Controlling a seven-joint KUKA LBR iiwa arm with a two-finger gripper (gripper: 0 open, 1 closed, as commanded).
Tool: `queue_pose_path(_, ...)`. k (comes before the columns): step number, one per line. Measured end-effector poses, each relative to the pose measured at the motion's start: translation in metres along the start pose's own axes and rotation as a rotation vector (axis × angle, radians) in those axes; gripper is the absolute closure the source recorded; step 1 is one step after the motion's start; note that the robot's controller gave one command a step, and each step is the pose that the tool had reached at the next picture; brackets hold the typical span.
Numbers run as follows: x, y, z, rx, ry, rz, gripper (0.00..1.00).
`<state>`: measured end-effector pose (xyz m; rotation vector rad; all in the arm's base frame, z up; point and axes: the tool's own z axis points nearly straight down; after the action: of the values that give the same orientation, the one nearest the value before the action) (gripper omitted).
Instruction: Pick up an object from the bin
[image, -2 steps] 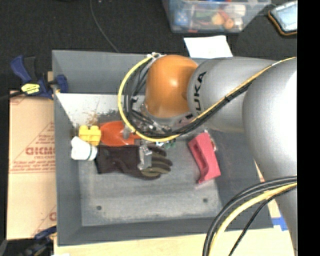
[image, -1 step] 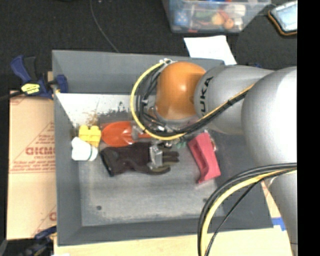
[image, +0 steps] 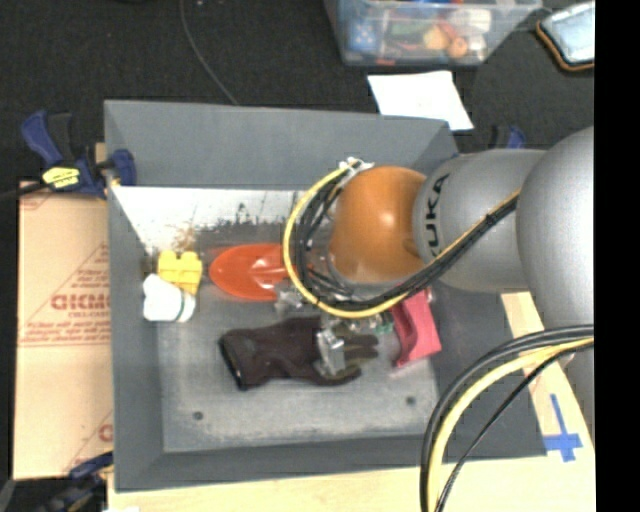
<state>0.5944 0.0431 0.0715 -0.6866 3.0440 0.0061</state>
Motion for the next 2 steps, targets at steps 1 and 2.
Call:
queue_pose_path(1, -0.063, -0.013, -0.068, 0.01, -0.022, 0.065, 0.0)
queue_pose_path(2, -0.025, 0.026, 0.002, -0.004, 0.008, 0.033, 0.0)
